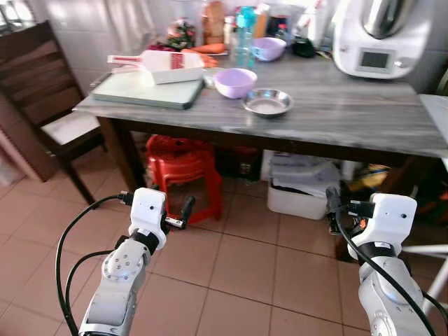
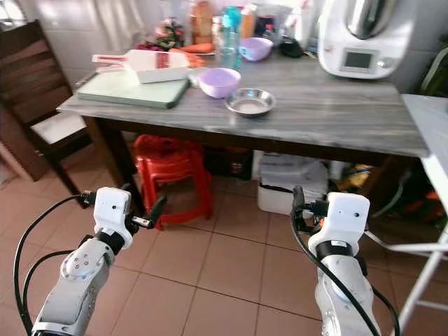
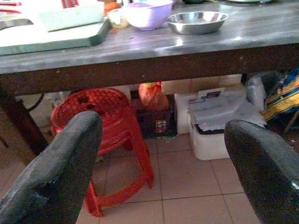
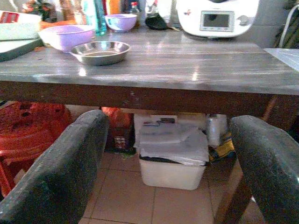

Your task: Setting the table

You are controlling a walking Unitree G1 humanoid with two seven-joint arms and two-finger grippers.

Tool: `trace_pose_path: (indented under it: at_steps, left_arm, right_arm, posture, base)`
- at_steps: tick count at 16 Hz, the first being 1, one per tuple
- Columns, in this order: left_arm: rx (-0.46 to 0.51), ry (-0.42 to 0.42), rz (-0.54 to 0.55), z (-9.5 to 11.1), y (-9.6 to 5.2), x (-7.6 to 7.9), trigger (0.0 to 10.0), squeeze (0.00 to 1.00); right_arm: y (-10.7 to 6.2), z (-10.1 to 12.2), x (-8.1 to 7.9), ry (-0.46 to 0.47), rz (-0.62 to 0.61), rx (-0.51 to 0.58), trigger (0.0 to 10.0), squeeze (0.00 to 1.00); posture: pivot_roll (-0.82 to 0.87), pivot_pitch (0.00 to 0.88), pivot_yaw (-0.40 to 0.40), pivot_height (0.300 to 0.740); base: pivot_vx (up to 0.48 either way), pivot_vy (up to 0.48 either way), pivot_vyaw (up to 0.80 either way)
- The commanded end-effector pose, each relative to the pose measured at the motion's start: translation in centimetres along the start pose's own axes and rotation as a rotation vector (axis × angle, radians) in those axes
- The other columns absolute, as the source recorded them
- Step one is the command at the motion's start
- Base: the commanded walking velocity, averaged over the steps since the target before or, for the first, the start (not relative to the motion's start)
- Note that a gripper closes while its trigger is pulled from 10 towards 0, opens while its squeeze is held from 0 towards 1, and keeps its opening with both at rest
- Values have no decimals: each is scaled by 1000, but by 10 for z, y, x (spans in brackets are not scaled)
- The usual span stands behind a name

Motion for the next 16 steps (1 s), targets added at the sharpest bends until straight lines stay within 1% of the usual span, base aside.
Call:
trace_pose_path:
  at_steps: [1,7,9,11,16]
  left_arm:
    - [15,3,-12,6,3,1,10000,0]
    - [15,5,-11,6,3,-1,10000,0]
    - [16,6,-15,6,3,0,10000,0]
    - [15,6,-19,6,3,1,10000,0]
    - [15,5,-24,6,3,2,10000,0]
  right_arm:
    - [1,0,3,-12,-12,-3,10000,0]
    - [3,-1,1,-14,-7,0,10000,0]
    - [3,-1,1,-15,-8,0,10000,0]
    - [3,-1,2,-16,-9,0,10000,0]
    - [3,-2,1,-14,-10,-1,10000,0]
  posture:
    - [-49,4,20,740]
    - [-45,0,21,740]
    - [-46,0,21,740]
    - [-47,0,21,740]
    - [-46,0,22,740]
  base:
    - [0,-319,-550]
    - [0,-319,-524]
    - [0,-319,0]
    - [0,-317,-428]
    - [0,-319,0]
Point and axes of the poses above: a point about 5 cm out from each wrist's last joint towards the gripper, its own y axis pointing out of the wrist towards the gripper, its own z axis along the axis of the wrist's last joint, x = y × z, the point moved 3 cm from there along y, pointing out of the wrist towards the gripper, and after that the axes turned 7 degrees about y, right-handed, at the moved point
